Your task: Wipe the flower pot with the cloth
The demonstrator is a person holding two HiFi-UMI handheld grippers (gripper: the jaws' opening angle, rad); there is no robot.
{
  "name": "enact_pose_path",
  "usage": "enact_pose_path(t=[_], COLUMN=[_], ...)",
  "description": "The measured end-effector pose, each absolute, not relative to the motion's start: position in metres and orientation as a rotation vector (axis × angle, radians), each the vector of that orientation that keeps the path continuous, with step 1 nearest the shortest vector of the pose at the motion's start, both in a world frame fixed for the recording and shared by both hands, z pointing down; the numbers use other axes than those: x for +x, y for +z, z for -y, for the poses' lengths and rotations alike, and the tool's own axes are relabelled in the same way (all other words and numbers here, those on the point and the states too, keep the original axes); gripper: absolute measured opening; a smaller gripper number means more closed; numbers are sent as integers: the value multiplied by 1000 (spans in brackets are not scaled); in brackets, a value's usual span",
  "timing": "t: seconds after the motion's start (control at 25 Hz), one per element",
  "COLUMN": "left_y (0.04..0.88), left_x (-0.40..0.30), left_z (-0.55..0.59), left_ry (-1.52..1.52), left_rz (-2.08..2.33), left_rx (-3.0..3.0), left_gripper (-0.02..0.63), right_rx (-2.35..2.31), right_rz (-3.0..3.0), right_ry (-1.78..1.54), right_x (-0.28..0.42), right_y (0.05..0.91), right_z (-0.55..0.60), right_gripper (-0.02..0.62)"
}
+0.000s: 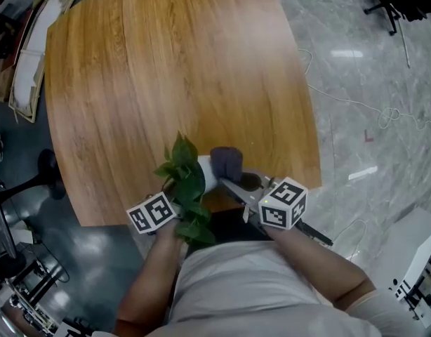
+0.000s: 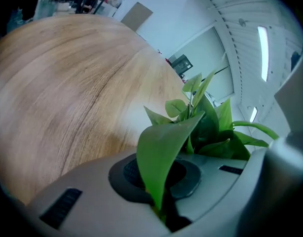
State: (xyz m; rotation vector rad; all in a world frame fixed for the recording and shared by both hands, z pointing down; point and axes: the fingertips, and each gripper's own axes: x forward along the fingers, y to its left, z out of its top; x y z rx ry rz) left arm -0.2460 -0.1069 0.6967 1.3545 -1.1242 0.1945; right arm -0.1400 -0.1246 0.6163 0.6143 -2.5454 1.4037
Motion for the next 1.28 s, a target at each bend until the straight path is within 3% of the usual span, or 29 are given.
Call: enact_pose_path(t=[0.16, 0.44, 0.76, 1.28], left_y=[700, 708, 714, 691], left_x=[-241, -244, -244, -239], left_z=[103, 103, 96, 121], left_ry=[114, -4, -48, 140], left_rz=[1101, 1077, 1064, 1132], left_rx=[1259, 1142, 1062, 1326], left_gripper=[18, 18, 20, 17], right_rx=[459, 718, 419, 767], right_rz=[2620, 2460, 2602, 2394], right_ry=[1360, 1363, 1308, 1392], right_x=[-161, -118, -181, -96], right_y=[590, 652, 606, 665], right_z=[104, 121, 86, 121], right_gripper=[63, 63, 63, 63])
